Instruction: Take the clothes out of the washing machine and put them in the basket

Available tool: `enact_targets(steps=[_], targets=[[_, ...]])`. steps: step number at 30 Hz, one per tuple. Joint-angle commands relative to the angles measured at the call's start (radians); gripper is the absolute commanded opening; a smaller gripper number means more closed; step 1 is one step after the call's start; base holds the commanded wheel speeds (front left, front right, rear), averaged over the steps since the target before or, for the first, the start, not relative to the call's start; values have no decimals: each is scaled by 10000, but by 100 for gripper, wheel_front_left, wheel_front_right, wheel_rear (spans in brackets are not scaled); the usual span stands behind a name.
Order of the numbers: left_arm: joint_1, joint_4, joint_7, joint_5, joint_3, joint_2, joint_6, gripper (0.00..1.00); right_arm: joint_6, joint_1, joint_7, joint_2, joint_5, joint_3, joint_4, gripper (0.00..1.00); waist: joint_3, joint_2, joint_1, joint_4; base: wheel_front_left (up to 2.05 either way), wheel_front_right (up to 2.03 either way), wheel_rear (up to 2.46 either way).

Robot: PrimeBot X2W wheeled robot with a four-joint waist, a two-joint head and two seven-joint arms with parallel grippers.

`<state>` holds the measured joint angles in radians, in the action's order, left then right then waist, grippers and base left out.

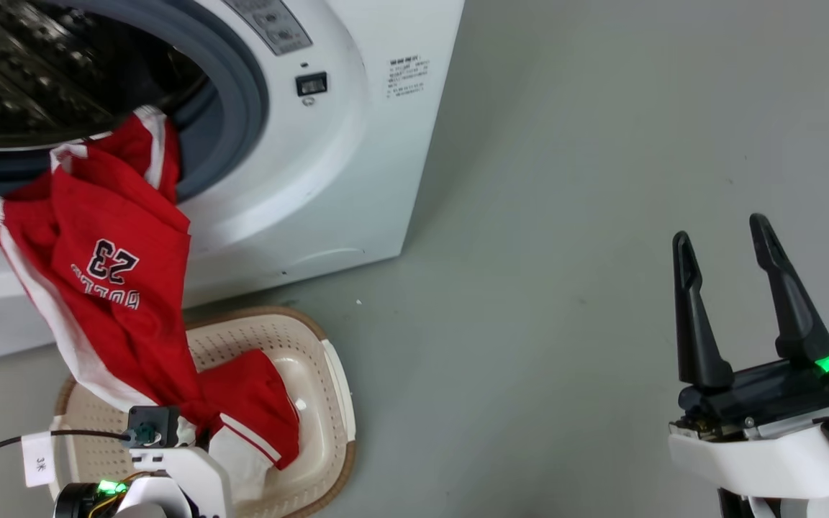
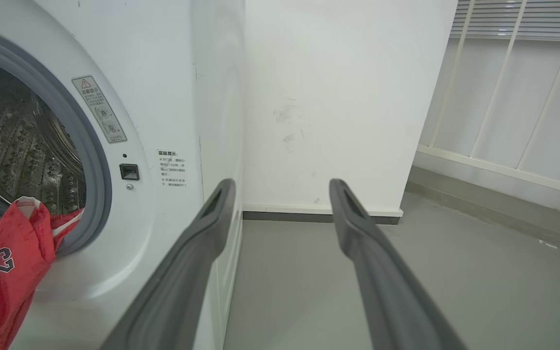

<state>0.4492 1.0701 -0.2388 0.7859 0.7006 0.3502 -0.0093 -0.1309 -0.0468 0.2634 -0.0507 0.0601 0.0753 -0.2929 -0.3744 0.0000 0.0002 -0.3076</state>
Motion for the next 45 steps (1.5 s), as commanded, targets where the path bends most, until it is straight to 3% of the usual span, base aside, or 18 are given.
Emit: enact_targets(steps=[1, 7, 14, 15, 16, 17, 18, 19, 20, 21, 22, 32, 45], targets=[[192, 199, 24, -44, 23, -84, -90, 0, 3, -176, 21, 9, 34, 5, -46, 100, -308, 0, -2, -139, 0, 0, 0], [715, 1206, 134, -83, 203, -428, -428, 0, 3, -451, 21, 9, 188, -92, -121, 100, -814, 0, -2, -176, 0, 0, 0], [1134, 1798, 101, -188, 323, -615, -496, 0, 3, -647, 19, 7, 270, -109, -168, 100, -1221, 0, -2, -240, 0, 0, 0], [1161, 1843, 181, -140, 327, -648, -544, 24, 3, -676, 19, 7, 275, -131, -177, 100, -1251, 0, -2, -234, 0, 0, 0], [1161, 1843, 181, -140, 327, -648, -544, 24, 3, -676, 19, 7, 275, -131, -177, 100, -1251, 0, -2, -234, 0, 0, 0], [1177, 1891, 274, -110, 346, -666, -590, 48, 3, -697, 19, 7, 273, -139, -180, 100, -1270, 0, -2, -228, 0, 0, 0], [1221, 1924, 320, -139, 392, -662, -620, 65, 3, -710, 21, 7, 262, -149, -176, 100, -1285, 0, -2, -221, 0, 0, 0], [1285, 1950, 279, -186, 426, -645, -597, 45, 3, -721, 19, 7, 253, -151, -169, 100, -1296, 0, -2, -211, 0, 0, 0], [1320, 1978, 274, -193, 451, -655, -581, 43, 3, -725, 19, 7, 242, -152, -159, 100, -1300, 0, -2, -200, 0, 0, 0], [1305, 2002, 354, -210, 494, -697, -609, 89, 3, -733, 19, 7, 237, -147, -155, 100, -1300, 0, -2, -189, 0, 0, 0], [1302, 2024, 388, -212, 502, -724, -614, 100, 3, -745, 19, 7, 234, -145, -150, 100, -1297, 0, -2, -176, 0, 0, 0], [1017, 2135, 238, -194, 627, -891, -552, 100, 3, -633, 21, 7, 125, -75, -51, 100, -863, 0, -2, -4, 0, 0, 0], [185, 2031, -216, -296, 728, -1297, -282, 100, 3, 76, 21, 7, -140, -17, 278, 100, 726, 0, -2, 398, 0, 0, 0]])
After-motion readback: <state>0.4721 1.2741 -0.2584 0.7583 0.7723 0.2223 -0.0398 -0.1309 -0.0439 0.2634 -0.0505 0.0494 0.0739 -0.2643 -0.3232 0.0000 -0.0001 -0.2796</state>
